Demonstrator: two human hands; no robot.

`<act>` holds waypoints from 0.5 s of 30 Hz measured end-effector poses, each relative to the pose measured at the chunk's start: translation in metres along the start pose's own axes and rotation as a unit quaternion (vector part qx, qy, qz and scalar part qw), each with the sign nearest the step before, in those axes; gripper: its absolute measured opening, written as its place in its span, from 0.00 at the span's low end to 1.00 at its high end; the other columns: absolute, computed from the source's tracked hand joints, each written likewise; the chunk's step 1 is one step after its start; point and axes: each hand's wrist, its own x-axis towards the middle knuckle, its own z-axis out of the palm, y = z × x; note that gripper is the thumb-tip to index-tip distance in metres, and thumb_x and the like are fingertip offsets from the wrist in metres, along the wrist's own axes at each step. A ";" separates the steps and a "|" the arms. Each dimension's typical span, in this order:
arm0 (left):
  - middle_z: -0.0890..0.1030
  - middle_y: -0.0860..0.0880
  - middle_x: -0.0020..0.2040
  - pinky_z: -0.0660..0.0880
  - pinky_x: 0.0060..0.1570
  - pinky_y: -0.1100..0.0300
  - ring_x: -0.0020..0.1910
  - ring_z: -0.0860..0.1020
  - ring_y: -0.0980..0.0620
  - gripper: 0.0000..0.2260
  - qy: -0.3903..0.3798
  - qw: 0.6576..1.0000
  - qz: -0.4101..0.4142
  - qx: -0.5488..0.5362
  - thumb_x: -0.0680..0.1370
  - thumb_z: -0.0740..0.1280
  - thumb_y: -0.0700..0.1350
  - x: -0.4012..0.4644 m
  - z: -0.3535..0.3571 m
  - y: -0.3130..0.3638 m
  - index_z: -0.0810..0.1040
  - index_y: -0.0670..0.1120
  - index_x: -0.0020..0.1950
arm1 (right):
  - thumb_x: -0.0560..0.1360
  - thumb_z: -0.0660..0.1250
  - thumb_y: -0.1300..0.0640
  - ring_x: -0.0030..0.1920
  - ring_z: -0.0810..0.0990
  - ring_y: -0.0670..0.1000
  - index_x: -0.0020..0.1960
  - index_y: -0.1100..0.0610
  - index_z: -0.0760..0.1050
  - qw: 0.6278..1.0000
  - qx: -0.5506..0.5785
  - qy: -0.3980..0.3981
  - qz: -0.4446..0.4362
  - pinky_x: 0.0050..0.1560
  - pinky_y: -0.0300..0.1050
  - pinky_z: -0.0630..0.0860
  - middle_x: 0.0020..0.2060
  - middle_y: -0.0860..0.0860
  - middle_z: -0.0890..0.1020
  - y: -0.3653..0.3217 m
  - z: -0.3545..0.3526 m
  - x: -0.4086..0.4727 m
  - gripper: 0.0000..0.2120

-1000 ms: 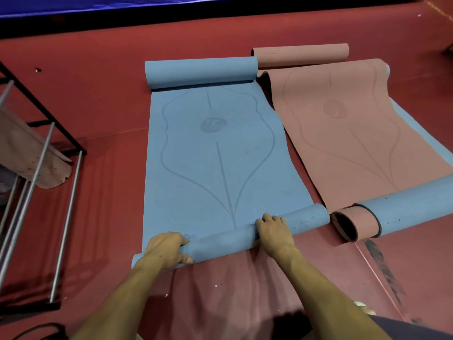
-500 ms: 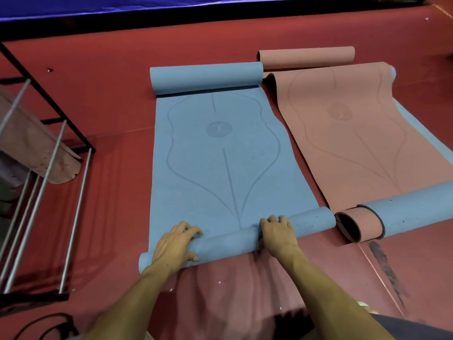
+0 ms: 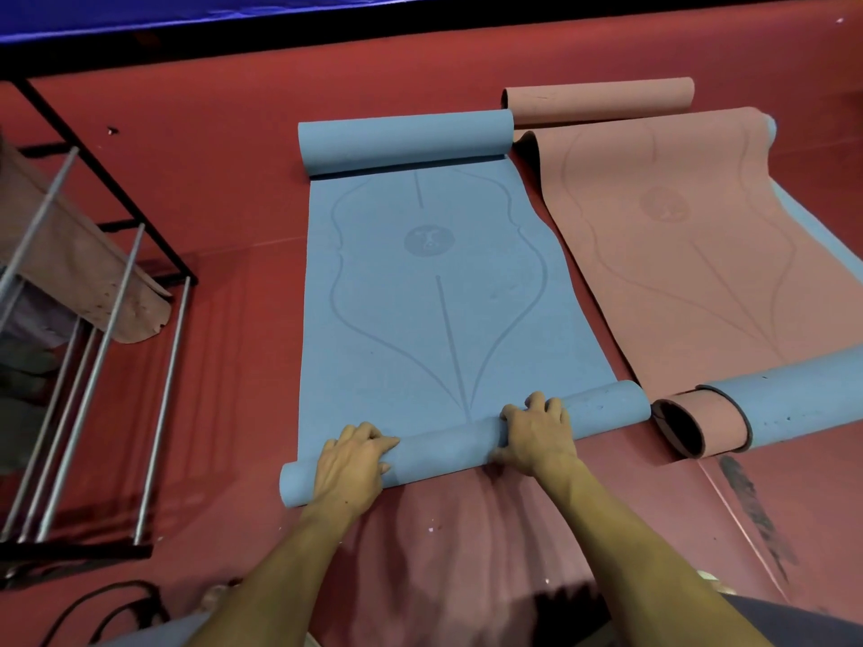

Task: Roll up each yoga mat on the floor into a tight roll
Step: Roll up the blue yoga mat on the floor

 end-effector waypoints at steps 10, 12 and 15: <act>0.82 0.59 0.55 0.72 0.47 0.57 0.52 0.80 0.50 0.20 0.066 0.997 -0.025 0.009 0.75 0.72 0.40 -0.003 0.013 0.007 0.83 0.59 0.62 | 0.68 0.76 0.49 0.51 0.74 0.57 0.60 0.52 0.74 0.997 -0.019 0.070 -0.036 0.57 0.50 0.74 0.51 0.53 0.77 0.002 0.024 0.004 0.24; 0.83 0.59 0.51 0.75 0.44 0.56 0.48 0.81 0.50 0.20 0.081 0.996 -0.022 0.017 0.69 0.74 0.42 -0.007 0.015 0.012 0.85 0.57 0.59 | 0.62 0.78 0.60 0.42 0.74 0.57 0.50 0.55 0.76 0.995 -0.029 0.096 -0.022 0.47 0.51 0.76 0.41 0.53 0.76 0.002 0.029 0.007 0.19; 0.84 0.57 0.53 0.78 0.48 0.52 0.50 0.82 0.49 0.21 0.083 0.996 -0.009 0.011 0.66 0.75 0.54 -0.011 0.016 0.015 0.85 0.54 0.58 | 0.63 0.75 0.66 0.43 0.75 0.60 0.48 0.57 0.78 0.992 -0.027 0.121 -0.026 0.47 0.54 0.78 0.43 0.56 0.78 0.000 0.029 0.008 0.15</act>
